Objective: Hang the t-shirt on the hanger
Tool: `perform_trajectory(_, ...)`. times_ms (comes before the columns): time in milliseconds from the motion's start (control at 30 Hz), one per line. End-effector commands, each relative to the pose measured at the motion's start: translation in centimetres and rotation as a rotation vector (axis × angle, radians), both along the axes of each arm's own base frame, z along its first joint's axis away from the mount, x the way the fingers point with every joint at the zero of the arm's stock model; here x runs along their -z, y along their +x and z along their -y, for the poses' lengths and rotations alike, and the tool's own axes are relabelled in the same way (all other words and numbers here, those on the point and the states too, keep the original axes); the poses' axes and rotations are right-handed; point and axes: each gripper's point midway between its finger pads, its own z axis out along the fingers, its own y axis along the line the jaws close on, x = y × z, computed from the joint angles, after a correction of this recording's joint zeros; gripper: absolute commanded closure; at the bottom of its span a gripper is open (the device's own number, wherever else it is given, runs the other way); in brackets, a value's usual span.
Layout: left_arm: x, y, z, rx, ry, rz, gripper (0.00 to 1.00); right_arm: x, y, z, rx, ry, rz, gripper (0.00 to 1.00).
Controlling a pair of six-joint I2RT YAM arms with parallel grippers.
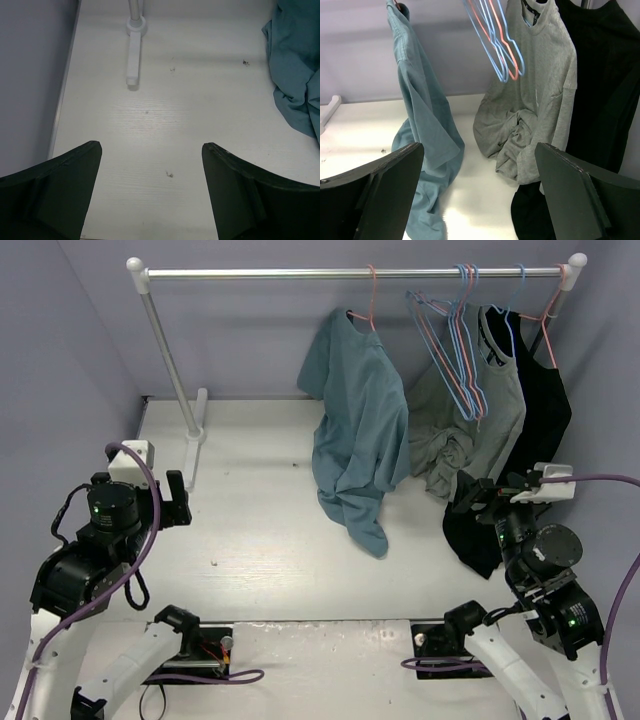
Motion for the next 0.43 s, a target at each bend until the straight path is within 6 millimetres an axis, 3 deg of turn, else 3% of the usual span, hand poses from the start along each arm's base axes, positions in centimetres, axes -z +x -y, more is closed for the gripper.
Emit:
perform_trajectory(0,-1.1,1.3,0.4,0.0,-0.01,0.049,0.17,-2.5,0.6,-0.1,0.002,0.006,0.093,0.0)
perform_trajectory(400,-1.1,2.8,1.6,0.028,-0.021,0.043,0.17,-2.7,0.4,0.2,0.013,0.014,0.108,0.0)
